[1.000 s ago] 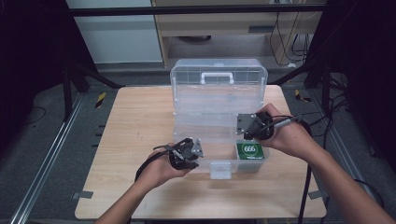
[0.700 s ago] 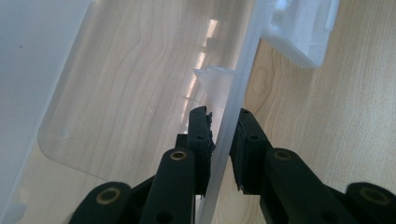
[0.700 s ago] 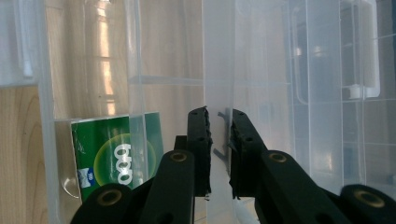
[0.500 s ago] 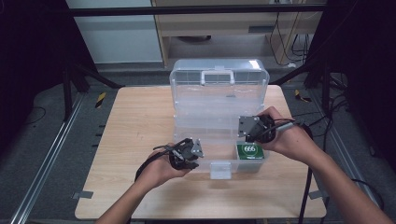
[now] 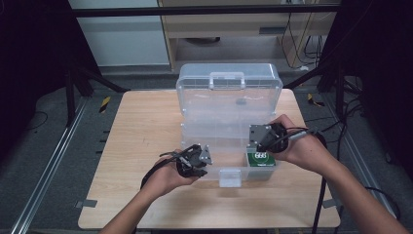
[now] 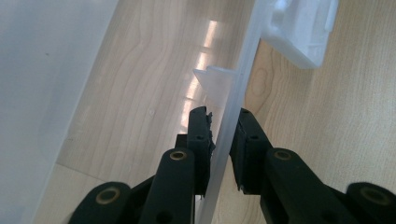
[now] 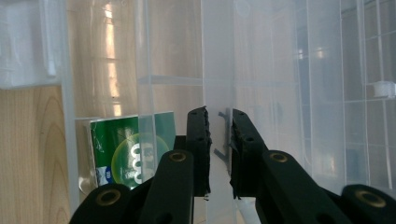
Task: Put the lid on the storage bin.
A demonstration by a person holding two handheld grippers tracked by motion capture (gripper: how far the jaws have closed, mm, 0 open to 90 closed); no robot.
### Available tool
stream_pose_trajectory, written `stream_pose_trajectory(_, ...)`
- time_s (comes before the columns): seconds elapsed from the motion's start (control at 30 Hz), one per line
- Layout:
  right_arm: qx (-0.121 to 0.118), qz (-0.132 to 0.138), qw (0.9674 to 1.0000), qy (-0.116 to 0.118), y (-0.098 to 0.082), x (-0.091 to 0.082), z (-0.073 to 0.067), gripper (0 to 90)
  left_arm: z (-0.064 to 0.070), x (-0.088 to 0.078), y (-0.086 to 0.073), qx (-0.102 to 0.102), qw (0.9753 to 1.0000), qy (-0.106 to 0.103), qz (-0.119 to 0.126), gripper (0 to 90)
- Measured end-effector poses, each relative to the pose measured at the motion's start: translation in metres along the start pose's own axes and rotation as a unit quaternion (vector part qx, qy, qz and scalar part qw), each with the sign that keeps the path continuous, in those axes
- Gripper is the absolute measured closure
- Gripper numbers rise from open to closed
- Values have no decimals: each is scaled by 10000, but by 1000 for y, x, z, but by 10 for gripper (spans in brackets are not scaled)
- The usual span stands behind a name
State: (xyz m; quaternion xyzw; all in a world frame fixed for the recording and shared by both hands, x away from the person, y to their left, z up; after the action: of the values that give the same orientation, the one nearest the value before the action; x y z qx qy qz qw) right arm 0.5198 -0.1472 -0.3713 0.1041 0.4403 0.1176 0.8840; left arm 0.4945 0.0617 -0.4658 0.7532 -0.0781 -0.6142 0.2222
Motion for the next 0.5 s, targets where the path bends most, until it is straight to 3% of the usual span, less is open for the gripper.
stream_pose_trajectory(0.5, -83, 20, 10000, 37, -1, 0, -8, 793, 0, 0, 0, 14, 10000, 12, 15, 780)
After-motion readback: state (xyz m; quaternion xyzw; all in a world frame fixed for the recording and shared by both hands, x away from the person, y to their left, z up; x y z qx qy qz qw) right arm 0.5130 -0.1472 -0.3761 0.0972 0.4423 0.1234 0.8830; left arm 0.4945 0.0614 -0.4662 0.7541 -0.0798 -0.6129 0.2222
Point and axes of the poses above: each handheld gripper's, and its own axes: x roughly forward along the jaws, y roughly out of its top, z roughly to its right, the point moved 6 cm from there along x, roughly forward along the jaws, and after that the axes turned 1 degree about -x, right-handed, at the moved point
